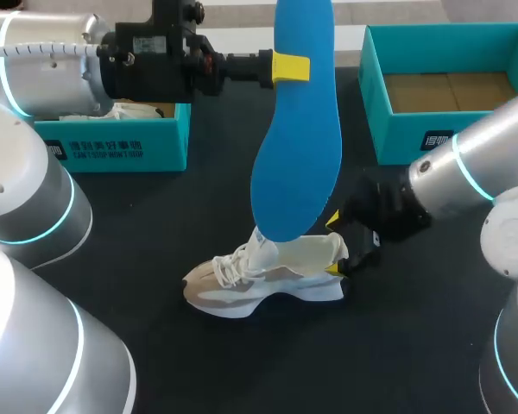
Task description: Take the shoe out of the shoebox, open the shoe tongue, remove and reinsert the insole, then place the shoe into the shoebox
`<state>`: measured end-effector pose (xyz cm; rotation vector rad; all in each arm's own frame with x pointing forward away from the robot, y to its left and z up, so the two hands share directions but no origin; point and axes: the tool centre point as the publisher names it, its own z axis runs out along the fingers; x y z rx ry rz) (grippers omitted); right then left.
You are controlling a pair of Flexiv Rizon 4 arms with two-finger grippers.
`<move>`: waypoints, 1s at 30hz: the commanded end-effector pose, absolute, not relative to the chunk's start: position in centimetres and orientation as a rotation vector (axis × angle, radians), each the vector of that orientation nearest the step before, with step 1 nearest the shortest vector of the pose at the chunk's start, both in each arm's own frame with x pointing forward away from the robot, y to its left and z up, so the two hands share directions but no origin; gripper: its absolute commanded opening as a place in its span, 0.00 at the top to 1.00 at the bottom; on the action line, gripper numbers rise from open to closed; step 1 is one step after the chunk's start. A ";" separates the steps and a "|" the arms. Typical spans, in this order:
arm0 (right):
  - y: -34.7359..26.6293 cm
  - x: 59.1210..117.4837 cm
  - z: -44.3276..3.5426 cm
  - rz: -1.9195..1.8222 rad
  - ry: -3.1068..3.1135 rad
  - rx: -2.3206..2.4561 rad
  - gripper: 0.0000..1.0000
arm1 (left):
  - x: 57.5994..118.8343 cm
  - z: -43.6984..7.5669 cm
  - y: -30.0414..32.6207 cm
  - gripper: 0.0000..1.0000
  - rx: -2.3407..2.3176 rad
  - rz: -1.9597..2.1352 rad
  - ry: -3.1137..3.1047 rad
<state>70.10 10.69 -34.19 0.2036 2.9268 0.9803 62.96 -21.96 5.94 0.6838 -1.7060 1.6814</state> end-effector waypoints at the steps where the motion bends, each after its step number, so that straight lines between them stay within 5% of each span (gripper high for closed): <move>1: 11.1 70.2 -34.1 0.733 3.006 0.214 0.00 | 63.0 5.9 -22.1 1.00 0.684 1.680 -1.707; 17: 10.4 68.9 -30.0 0.290 3.075 0.001 0.00 | 63.0 5.9 -22.1 1.00 0.684 1.680 -1.707; 30: 10.3 69.6 -30.5 0.289 3.062 -0.011 0.00 | 63.0 5.9 -22.1 1.00 0.684 1.680 -1.707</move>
